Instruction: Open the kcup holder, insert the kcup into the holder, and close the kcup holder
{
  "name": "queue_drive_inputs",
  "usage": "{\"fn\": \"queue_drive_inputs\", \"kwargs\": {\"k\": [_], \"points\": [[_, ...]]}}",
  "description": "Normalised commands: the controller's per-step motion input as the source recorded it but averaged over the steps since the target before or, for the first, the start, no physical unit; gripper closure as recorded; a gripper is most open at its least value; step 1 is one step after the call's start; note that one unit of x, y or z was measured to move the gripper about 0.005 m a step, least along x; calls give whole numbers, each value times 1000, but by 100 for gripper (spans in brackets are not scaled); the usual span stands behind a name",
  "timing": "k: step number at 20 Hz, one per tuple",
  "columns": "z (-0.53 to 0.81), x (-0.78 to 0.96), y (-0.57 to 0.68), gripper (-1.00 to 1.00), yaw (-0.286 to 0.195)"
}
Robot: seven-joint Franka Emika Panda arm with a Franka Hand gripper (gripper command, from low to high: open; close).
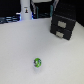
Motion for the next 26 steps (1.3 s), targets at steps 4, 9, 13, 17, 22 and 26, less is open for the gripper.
{"fn": "queue_drive_inputs", "kwargs": {"k": [4,9,13,17,22,26], "points": [[91,-180,294,-100,-105],[13,-282,551,-100,-178],[-1,-287,629,-100,-179],[-3,-295,644,-100,-173],[-22,-273,680,-100,-163],[-90,-226,685,-100,-157]]}}
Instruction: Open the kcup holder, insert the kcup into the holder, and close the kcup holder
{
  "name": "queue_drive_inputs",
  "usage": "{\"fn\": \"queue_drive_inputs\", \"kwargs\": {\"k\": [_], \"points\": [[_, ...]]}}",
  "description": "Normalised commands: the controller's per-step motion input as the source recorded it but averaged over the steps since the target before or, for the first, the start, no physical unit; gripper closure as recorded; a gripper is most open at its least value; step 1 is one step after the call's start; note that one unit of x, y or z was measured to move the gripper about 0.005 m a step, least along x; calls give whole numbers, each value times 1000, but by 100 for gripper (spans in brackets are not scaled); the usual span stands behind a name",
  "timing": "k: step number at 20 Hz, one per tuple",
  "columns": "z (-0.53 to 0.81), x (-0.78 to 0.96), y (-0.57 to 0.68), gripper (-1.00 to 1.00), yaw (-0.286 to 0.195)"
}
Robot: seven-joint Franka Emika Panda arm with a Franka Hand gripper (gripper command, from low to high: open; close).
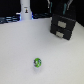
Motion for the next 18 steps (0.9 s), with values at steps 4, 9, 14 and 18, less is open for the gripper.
{"fn": "queue_drive_inputs", "kwargs": {"k": [4,9,14,18], "points": [[-176,-194,666,-100,-152],[-239,-157,608,-100,-147],[-296,-125,545,-100,-136],[-368,-73,433,-100,-126]]}}
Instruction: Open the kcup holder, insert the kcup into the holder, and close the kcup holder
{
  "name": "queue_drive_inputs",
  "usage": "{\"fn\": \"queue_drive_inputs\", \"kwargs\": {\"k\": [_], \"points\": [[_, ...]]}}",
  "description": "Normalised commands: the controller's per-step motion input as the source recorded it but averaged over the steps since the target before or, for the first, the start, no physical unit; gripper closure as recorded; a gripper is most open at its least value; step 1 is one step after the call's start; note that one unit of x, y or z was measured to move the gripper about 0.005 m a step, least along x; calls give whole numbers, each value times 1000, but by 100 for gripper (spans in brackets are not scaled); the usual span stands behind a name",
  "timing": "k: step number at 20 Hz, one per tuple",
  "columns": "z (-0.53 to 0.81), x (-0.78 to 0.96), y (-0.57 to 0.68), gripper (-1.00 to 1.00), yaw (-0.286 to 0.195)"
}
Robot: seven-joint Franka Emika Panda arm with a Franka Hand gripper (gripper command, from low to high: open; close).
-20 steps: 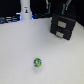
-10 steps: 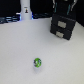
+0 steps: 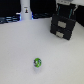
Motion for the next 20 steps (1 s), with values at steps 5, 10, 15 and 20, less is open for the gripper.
{"fn": "queue_drive_inputs", "kwargs": {"k": [5,10,15,20], "points": [[-407,-70,275,-100,-110],[-394,-255,135,-100,-83],[-367,-399,20,-100,-19],[-298,-429,-19,-100,-16]]}}
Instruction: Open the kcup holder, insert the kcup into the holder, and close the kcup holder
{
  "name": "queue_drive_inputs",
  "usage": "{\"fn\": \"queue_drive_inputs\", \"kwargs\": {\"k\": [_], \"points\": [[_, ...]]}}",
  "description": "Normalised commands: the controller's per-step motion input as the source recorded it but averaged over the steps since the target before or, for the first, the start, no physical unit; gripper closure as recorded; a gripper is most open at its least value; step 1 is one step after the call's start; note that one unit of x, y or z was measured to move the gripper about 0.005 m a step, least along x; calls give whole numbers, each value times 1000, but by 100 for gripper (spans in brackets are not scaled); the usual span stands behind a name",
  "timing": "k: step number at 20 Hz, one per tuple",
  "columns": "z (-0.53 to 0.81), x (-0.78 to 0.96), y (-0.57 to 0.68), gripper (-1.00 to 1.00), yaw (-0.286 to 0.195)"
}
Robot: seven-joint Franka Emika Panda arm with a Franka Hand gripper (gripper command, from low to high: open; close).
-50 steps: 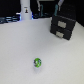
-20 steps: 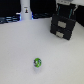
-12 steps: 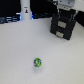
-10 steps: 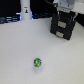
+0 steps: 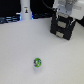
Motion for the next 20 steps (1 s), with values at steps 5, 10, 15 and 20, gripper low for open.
{"fn": "queue_drive_inputs", "kwargs": {"k": [5,10,15,20], "points": [[-38,-102,3,100,-9],[3,112,-4,100,-4],[112,588,-46,100,-65],[268,899,-188,100,-76]]}}
